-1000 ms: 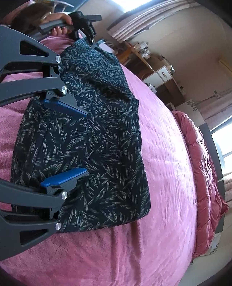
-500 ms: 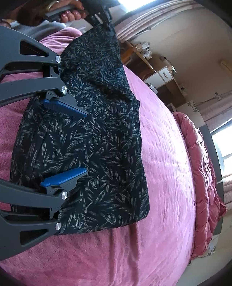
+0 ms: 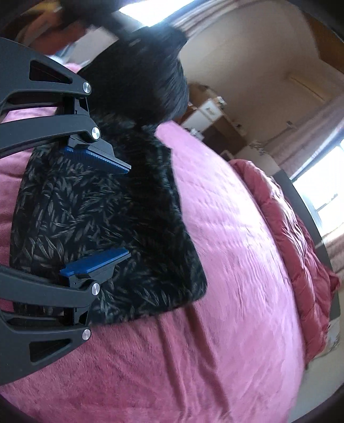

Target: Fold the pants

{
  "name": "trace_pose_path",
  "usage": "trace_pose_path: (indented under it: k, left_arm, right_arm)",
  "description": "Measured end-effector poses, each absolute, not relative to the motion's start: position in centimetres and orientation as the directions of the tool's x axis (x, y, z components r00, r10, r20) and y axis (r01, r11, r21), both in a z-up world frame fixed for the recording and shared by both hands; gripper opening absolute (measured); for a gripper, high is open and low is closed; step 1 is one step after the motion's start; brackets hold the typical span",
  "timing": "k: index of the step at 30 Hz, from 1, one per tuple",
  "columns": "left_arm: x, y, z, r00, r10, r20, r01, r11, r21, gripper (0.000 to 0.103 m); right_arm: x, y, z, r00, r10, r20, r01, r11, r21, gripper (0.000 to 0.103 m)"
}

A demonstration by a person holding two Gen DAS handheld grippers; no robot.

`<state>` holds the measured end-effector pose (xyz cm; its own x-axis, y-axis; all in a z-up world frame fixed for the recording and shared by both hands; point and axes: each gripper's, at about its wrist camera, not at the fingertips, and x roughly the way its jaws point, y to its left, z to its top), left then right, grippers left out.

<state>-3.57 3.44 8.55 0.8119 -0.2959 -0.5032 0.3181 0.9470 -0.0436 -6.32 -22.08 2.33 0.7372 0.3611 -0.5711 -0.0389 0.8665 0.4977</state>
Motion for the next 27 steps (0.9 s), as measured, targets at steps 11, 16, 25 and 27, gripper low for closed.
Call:
trace_pose_path:
  k: [11,16,25,27]
  left_arm:
    - [-7.2,-7.5,0.8,0.727,-0.274,-0.629,0.517,0.821,0.24,0.027]
    - [-10.8,-7.7,1.5,0.671,-0.395,-0.627,0.617,0.767,0.177,0.055]
    - [-11.4,3.0,5.2,0.783,-0.319,-0.534,0.367,0.93,-0.018,0.062]
    - [-12.1,6.4,6.0,0.814,-0.292,-0.503,0.301,0.951,-0.064,0.07]
  right_arm:
    - [-5.9,-25.8,1.9,0.75,0.474,-0.461,-0.022,0.715,0.698,0.058]
    - [-5.7,-25.5,1.8,0.724,0.53,-0.442,-0.058,0.685,0.726,0.058]
    - [-4.3,-23.2,0.3,0.596,0.623,-0.507,-0.07,0.669,0.74,0.058]
    - [-4.1,-22.9,0.2,0.582,0.62,-0.526,-0.068,0.682,0.728,0.058]
